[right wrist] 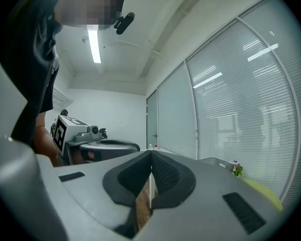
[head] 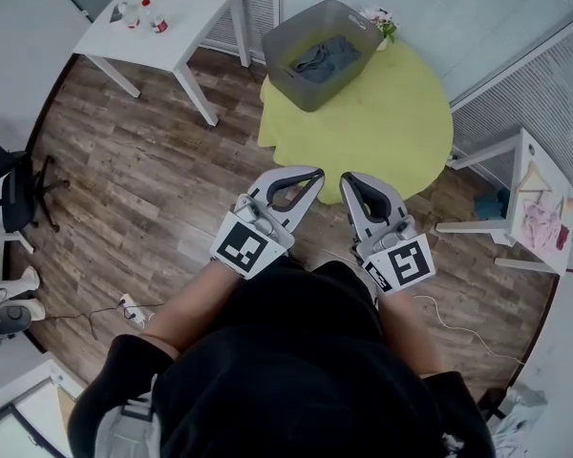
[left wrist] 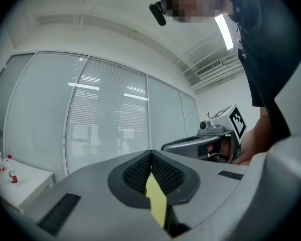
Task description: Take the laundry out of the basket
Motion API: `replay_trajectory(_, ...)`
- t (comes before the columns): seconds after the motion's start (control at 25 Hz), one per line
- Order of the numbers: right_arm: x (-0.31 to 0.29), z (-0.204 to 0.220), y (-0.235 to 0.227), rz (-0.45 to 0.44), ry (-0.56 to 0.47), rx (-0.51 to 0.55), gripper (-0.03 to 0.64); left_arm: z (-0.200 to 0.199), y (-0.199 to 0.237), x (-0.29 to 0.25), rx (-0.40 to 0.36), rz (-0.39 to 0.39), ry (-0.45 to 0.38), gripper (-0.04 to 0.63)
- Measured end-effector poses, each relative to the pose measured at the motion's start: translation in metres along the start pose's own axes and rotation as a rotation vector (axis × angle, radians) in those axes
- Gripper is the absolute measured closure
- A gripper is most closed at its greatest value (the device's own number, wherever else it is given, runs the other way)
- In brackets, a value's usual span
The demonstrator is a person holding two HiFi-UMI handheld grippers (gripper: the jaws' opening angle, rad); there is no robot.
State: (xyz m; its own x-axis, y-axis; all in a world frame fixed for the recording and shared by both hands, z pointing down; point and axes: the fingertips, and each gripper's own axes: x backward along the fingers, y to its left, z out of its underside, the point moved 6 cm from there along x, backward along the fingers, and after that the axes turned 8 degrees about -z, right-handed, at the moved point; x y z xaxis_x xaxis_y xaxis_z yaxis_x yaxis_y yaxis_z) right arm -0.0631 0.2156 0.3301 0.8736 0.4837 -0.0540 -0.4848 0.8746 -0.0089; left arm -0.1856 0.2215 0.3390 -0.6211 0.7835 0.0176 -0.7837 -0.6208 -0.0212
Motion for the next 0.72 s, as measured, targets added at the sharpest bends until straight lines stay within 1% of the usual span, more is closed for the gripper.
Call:
replay_trajectory(0.16, -0.011, 0.001, -0.009, 0.01, 0.012, 0.005, 0.594, 0.005, 0.015, -0.008, 0.014, 0.002, 0.007, 0.586)
replay_trajectory(0.28, -0.013, 0.004, -0.023, 0.016, 0.017, 0.006, 0.594, 0.011, 0.021, -0.022, 0.023, 0.002, 0.018, 0.586)
replay_trajectory(0.48, -0.017, 0.009, -0.06, 0.01, 0.011, 0.002, 0.594, 0.013, 0.031, -0.054, 0.024, -0.007, 0.027, 0.586)
replay_trajectory(0.72, -0.025, 0.006, -0.111, -0.028, -0.002, 0.007, 0.594, 0.01, 0.044, -0.096, 0.013, -0.045, 0.045, 0.586)
